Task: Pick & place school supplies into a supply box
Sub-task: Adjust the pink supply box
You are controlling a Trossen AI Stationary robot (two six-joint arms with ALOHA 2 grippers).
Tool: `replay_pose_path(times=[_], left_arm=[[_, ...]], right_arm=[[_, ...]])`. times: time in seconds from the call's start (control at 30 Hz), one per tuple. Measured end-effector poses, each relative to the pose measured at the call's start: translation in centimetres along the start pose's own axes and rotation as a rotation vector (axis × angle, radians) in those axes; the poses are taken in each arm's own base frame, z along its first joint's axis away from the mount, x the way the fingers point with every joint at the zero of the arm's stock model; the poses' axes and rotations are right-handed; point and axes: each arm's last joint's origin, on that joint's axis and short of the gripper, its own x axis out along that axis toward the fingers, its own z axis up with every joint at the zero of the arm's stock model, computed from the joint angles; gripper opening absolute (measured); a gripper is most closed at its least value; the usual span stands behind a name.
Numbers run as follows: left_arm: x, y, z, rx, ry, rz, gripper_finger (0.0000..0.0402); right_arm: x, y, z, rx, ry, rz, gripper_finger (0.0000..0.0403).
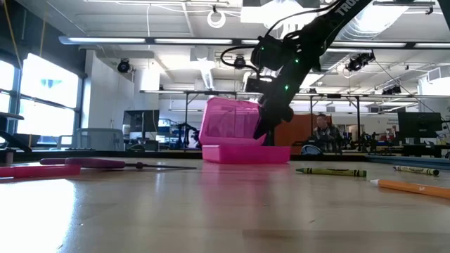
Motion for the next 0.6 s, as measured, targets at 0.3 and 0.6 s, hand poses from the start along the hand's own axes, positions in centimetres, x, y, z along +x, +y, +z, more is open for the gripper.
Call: replay_pose_path(times=[0.3, 0.6], left_arm=[[0.0, 0.0, 0.0, 0.0, 0.0, 0.0, 0.0081], [0.0, 0.0, 0.0, 0.0, 0.0, 0.0, 0.0081]], right_arm=[[-0.04, 0.63, 0.26, -0.071, -0.029, 0.064, 0.0058], [0.08, 0.73, 0.26, -0.142, -0.04, 0.087, 0.0059]])
